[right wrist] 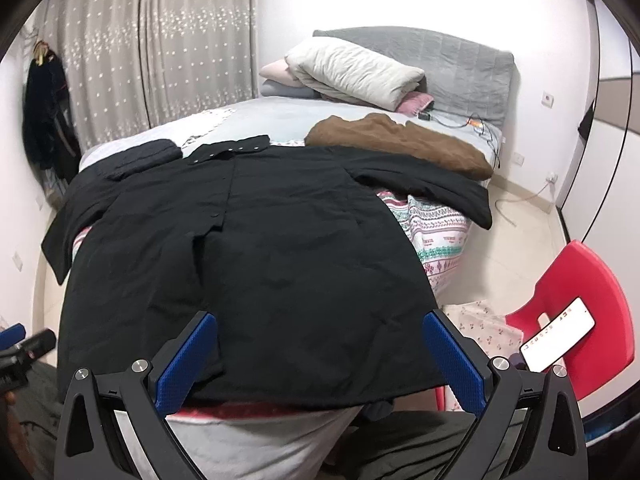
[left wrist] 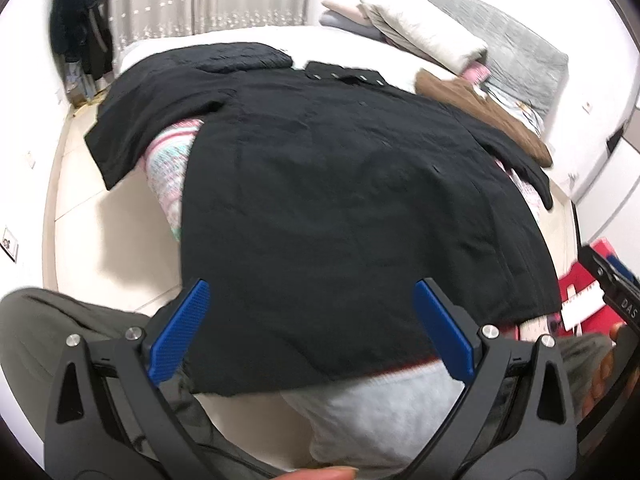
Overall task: Fold large clothes
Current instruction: 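Grasp the coat's sleeve with the right gripper and fold it across the body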
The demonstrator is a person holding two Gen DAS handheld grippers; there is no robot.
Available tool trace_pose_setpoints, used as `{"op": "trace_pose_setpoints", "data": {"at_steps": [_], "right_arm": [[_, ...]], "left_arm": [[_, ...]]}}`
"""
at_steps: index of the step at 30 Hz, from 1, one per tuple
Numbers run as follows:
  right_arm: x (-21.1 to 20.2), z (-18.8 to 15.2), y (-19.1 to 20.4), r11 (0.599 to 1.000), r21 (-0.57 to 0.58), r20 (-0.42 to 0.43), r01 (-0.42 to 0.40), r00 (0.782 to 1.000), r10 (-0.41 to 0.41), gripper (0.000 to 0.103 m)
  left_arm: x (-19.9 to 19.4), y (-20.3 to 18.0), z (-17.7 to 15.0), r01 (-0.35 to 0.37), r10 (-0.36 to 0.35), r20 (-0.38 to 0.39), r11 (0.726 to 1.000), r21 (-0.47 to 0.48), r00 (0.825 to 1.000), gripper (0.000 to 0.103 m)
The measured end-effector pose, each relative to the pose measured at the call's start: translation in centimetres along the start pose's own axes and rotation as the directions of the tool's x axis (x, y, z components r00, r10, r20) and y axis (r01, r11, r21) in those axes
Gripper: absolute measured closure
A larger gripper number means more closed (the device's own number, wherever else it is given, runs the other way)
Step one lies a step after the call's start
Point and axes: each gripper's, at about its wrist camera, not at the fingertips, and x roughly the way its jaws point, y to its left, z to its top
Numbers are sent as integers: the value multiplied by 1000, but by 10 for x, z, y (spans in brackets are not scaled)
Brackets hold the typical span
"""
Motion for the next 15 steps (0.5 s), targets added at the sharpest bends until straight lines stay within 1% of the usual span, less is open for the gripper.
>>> {"op": "trace_pose_setpoints", "data": {"at_steps": [4, 7, 10, 13, 15], "right_arm": [[14, 14, -10, 1000, 8, 8, -1, 1000, 1, 0], [27, 29, -16, 1000, -7, 17, 1, 1000, -1, 0], [48, 48, -28, 1000, 3, -13, -24, 1000, 24, 0], [80, 71, -49, 994, 68, -89, -87, 992, 93, 0], [100, 90, -65, 988, 110, -117, -110, 986, 122, 0]], "left_arm": [[6, 17, 21, -36, 37, 37, 999, -30, 999, 2], [13, 28, 37, -35, 39, 64, 998, -57, 997, 2], [27, 38, 55, 9, -5, 47, 996, -87, 999, 2], [45, 52, 79, 60, -58, 12, 986, -157, 998, 2], [57, 55, 97, 74, -81, -30, 980, -186, 996, 2]]}}
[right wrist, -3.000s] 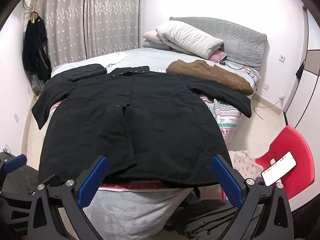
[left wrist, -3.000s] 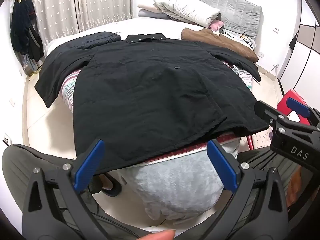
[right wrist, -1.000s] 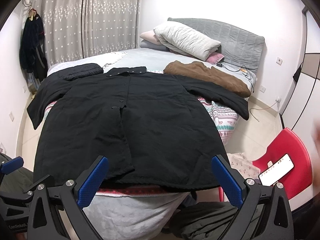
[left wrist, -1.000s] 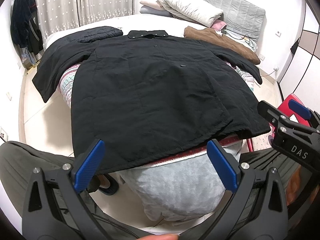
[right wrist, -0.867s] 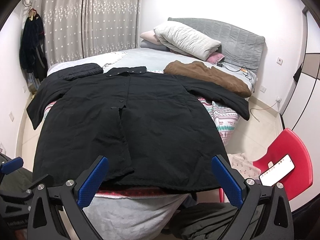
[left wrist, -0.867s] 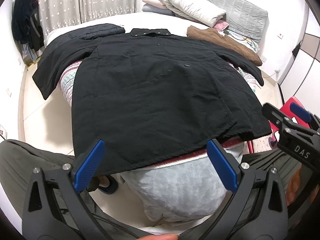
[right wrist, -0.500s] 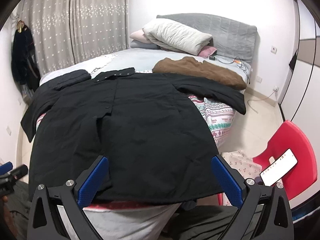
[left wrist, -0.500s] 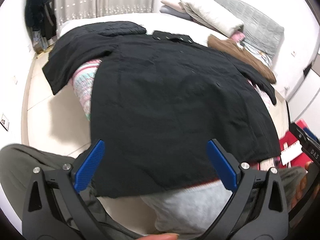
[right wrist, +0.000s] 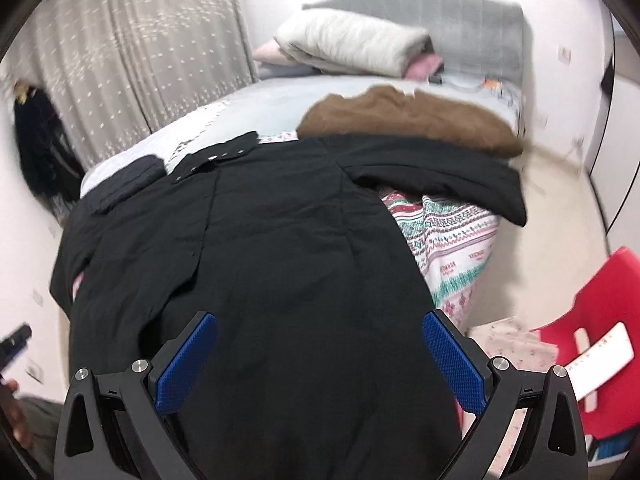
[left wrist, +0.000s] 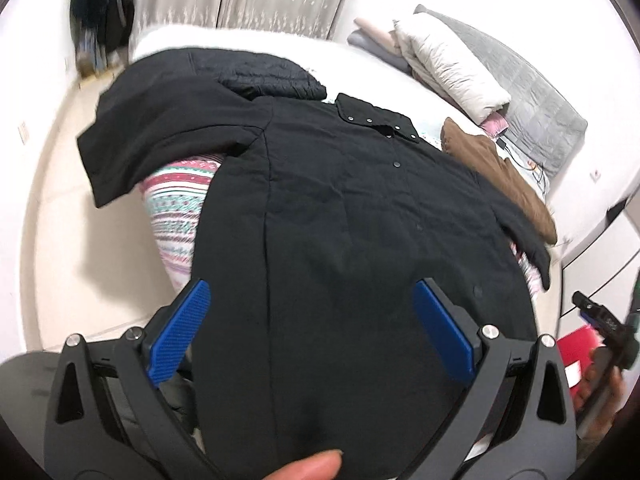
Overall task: Fold large clothes
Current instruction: 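Grasp the coat's sleeve with the right gripper and fold it across the body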
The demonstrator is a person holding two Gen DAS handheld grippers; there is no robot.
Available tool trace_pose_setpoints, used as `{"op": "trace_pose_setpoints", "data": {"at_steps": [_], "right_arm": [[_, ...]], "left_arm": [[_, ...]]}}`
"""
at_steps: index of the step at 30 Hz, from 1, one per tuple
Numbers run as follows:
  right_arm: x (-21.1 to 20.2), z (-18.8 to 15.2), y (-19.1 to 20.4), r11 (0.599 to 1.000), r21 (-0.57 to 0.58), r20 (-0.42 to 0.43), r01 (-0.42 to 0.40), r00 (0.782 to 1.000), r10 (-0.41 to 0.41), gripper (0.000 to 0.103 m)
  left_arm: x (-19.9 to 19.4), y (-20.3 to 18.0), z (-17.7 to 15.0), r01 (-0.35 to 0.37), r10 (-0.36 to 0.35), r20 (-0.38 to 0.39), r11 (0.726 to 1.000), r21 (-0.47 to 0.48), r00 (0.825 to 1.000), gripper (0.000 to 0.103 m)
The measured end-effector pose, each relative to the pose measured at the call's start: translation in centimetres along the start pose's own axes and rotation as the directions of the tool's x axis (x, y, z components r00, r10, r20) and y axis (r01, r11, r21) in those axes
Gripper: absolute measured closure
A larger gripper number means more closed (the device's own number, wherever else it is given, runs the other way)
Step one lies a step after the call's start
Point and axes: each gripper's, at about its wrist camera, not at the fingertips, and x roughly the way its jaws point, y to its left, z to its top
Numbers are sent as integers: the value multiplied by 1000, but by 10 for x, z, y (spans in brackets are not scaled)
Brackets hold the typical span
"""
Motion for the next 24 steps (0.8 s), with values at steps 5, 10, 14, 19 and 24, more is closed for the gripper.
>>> {"op": "trace_pose_setpoints", "data": {"at_steps": [5, 10, 14, 19, 24], "right_arm": [[67, 76, -56, 988, 150, -109, -42, 992, 59, 0], [134, 119, -75, 970, 239, -180, -45, 980, 90, 0], [180, 128, -72, 973, 231, -284, -19, 955, 86, 0], [202, 140, -107, 957, 288, -222, 29, 974, 38, 0], [189, 121, -182, 878, 475, -159, 56, 987, 24, 0]], "left_arm": [[31, -14, 58, -12, 11, -39, 1000, -11, 999, 2], [81, -27, 92, -46, 51, -106, 998, 47, 993, 2], [110, -14, 105, -93, 96, -208, 995, 24, 973, 2], [106, -5, 94, -82, 79, -228, 997, -3, 970, 2], [83, -10, 84, -84, 78, -225, 996, -15, 971, 2]]}}
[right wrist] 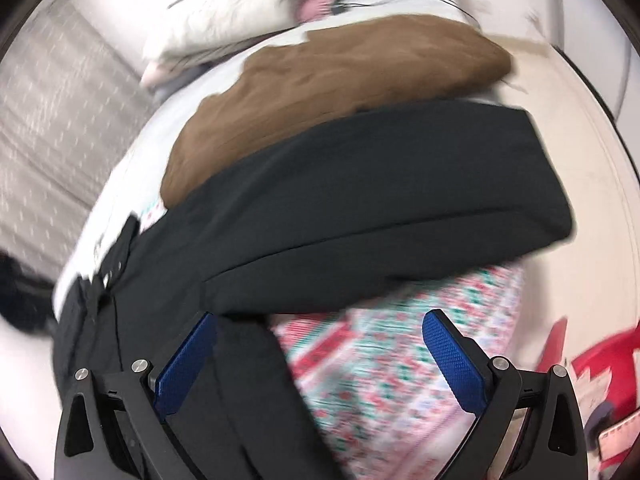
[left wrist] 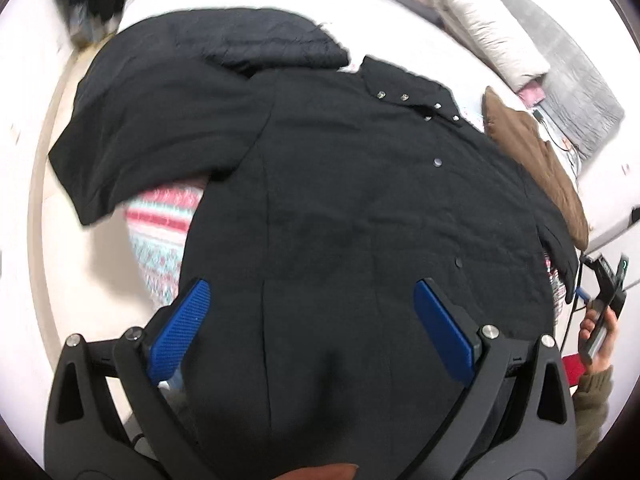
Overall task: Fold large clothes
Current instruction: 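Grasp the coat's sleeve with the right gripper and fold it across the body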
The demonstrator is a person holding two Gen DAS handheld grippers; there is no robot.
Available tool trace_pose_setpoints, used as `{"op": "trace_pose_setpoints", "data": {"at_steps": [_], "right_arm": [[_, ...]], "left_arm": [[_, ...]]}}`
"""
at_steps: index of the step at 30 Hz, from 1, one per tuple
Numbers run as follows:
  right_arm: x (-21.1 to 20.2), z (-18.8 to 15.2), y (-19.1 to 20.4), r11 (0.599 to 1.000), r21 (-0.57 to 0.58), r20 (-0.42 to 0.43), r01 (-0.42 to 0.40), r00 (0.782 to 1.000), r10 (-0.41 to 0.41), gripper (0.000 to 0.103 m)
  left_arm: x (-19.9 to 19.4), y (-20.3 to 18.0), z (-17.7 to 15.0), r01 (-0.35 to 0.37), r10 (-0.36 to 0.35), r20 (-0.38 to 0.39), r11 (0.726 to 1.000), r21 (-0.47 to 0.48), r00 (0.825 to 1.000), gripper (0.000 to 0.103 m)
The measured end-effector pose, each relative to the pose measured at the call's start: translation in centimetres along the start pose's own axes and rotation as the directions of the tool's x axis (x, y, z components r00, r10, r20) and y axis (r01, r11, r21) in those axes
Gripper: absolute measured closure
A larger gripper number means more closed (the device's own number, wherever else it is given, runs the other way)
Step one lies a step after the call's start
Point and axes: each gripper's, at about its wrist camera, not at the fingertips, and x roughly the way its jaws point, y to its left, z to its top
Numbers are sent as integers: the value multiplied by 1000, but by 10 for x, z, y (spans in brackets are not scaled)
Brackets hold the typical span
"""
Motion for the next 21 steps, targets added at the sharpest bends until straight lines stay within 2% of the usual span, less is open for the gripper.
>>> {"op": "trace_pose_setpoints", "data": {"at_steps": [1, 2, 4, 6, 7, 9, 13, 15, 17, 19, 20, 21], "right_arm": [[-4, 3, -15, 997, 75, -1, -10, 1000, 10, 0], [-5, 8, -27, 991, 130, -13, -38, 999, 40, 0], [-4, 14, -41, 980, 185, -20, -68, 997, 73, 0], [-7, 14, -56, 973, 225, 20, -56, 998, 53, 0], [-4, 14, -59, 970, 241, 13, -40, 999, 38, 0], [6, 18, -68, 959, 279, -37, -48, 997, 61, 0], [21, 26, -92, 912, 396, -3, -111, 993, 122, 0], [37, 31, -101, 889, 445, -15, -108, 992, 127, 8], [41, 36, -106, 878, 468, 38, -103, 995, 97, 13], [42, 47, -101, 891, 446, 86, -82, 995, 48, 35], [41, 51, -100, 896, 441, 103, -62, 995, 18, 61], [40, 53, -99, 894, 445, 119, -58, 993, 5, 76]], "left_arm": [[-4, -3, 2, 13, -13, 9, 1000, -12, 1000, 2], [-7, -4, 4, -5, 5, 27, 1000, -5, 1000, 2], [-16, -12, 5, -56, 53, 108, 998, 21, 993, 2], [-17, -14, 4, -101, 100, 148, 995, 2, 984, 2], [-14, -12, 6, -98, 101, 144, 995, -24, 984, 2], [-5, -10, 8, -107, 112, 141, 993, -44, 984, 2], [26, -6, 4, -112, 116, 102, 993, -43, 988, 2], [45, -7, 4, -131, 132, 57, 991, -32, 990, 2], [58, -7, 3, -120, 121, 32, 992, -42, 992, 2], [68, -6, 4, -108, 109, 20, 993, -51, 994, 2], [70, -6, 5, -111, 112, 19, 993, -49, 994, 2], [73, -6, 6, -111, 112, 15, 993, -43, 994, 2]]}}
